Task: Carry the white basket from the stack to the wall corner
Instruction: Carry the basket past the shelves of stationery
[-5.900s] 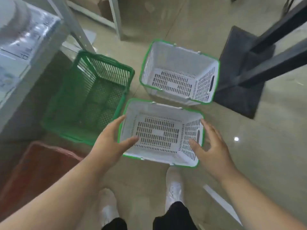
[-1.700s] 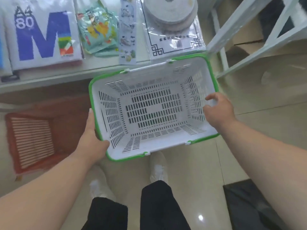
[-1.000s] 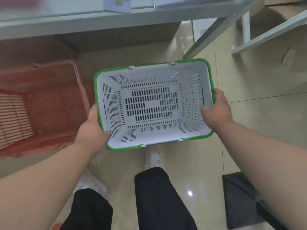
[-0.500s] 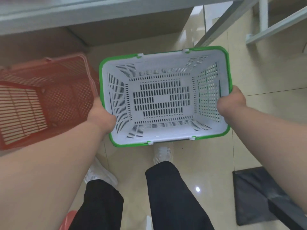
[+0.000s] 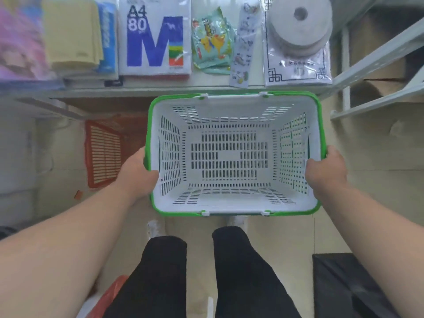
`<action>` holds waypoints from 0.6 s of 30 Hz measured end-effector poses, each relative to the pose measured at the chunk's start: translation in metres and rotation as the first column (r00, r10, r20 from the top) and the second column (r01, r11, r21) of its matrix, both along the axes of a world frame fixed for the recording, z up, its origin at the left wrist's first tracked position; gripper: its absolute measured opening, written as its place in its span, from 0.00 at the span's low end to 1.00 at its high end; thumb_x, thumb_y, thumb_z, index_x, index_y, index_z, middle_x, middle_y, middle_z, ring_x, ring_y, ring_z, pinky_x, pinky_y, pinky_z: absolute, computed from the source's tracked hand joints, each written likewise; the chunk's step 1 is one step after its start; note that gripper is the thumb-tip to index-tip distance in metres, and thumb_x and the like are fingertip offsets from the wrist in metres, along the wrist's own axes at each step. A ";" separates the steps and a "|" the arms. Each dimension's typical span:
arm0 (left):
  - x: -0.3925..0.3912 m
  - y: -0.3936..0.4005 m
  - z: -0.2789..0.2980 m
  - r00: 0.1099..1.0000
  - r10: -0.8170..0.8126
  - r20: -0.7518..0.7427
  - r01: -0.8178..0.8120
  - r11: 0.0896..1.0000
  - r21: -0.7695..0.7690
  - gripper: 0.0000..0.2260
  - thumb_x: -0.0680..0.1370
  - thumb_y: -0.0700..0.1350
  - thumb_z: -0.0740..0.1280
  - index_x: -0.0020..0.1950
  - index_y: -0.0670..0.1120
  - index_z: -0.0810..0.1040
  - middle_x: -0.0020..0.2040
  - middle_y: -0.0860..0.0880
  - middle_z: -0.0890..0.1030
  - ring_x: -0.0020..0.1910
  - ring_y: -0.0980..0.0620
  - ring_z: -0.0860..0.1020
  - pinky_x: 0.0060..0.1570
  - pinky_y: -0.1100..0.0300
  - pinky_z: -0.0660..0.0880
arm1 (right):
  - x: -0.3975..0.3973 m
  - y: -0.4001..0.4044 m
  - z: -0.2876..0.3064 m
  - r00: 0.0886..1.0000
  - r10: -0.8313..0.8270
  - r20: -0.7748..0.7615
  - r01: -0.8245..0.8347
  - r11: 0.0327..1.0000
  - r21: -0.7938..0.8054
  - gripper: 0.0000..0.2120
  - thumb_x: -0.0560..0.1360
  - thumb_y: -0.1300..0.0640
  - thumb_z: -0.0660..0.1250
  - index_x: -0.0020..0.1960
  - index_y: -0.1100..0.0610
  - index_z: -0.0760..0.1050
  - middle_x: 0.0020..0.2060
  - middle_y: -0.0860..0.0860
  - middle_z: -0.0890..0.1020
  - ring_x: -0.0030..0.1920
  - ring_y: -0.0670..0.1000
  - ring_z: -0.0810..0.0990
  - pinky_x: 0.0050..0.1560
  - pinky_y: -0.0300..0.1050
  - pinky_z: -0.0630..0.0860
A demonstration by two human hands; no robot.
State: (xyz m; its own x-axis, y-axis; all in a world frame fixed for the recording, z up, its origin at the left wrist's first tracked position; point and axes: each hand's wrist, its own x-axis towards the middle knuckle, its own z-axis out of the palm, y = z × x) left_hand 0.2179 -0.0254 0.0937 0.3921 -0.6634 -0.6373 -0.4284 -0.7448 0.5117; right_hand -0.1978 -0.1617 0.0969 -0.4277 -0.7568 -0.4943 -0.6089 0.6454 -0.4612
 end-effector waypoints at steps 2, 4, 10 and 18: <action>0.030 0.017 0.018 1.000 0.023 0.004 -0.023 1.000 -0.018 0.27 0.76 0.34 0.69 0.72 0.55 0.80 0.58 0.50 0.88 0.59 0.43 0.85 0.63 0.44 0.81 | 0.034 0.006 0.019 0.999 0.032 0.044 -0.031 0.999 -0.011 0.15 0.76 0.64 0.63 0.58 0.50 0.77 0.43 0.46 0.81 0.40 0.46 0.80 0.29 0.35 0.71; 0.063 0.032 0.032 0.999 0.041 0.009 -0.041 0.998 -0.038 0.27 0.76 0.33 0.69 0.72 0.54 0.80 0.59 0.50 0.88 0.59 0.44 0.85 0.63 0.44 0.81 | 0.069 0.012 0.030 0.995 0.075 0.066 -0.073 0.997 -0.027 0.15 0.77 0.63 0.63 0.58 0.48 0.76 0.45 0.46 0.82 0.40 0.45 0.80 0.28 0.35 0.71; 0.178 0.067 0.032 0.992 0.108 0.071 -0.107 0.994 -0.008 0.28 0.77 0.33 0.69 0.76 0.50 0.78 0.62 0.45 0.86 0.61 0.39 0.84 0.63 0.41 0.80 | 0.187 0.029 0.016 0.983 0.145 0.115 -0.138 0.988 -0.065 0.17 0.79 0.62 0.65 0.65 0.50 0.77 0.43 0.42 0.79 0.39 0.41 0.77 0.26 0.34 0.69; 0.285 0.097 -0.005 0.977 0.200 0.070 -0.200 0.980 0.001 0.26 0.77 0.29 0.68 0.74 0.47 0.79 0.56 0.47 0.86 0.57 0.41 0.84 0.57 0.47 0.80 | 0.301 0.053 -0.037 0.976 0.203 0.081 -0.201 0.979 -0.035 0.22 0.79 0.62 0.65 0.71 0.50 0.75 0.50 0.51 0.82 0.47 0.56 0.80 0.46 0.47 0.74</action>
State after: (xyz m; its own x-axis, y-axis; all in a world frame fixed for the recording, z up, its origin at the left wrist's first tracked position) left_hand 0.5030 0.0718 0.0891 0.5598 -0.5617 -0.6092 -0.3043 -0.8232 0.4794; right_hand 0.1029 -0.1083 0.0601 -0.2231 -0.8366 -0.5003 -0.6839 0.5000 -0.5313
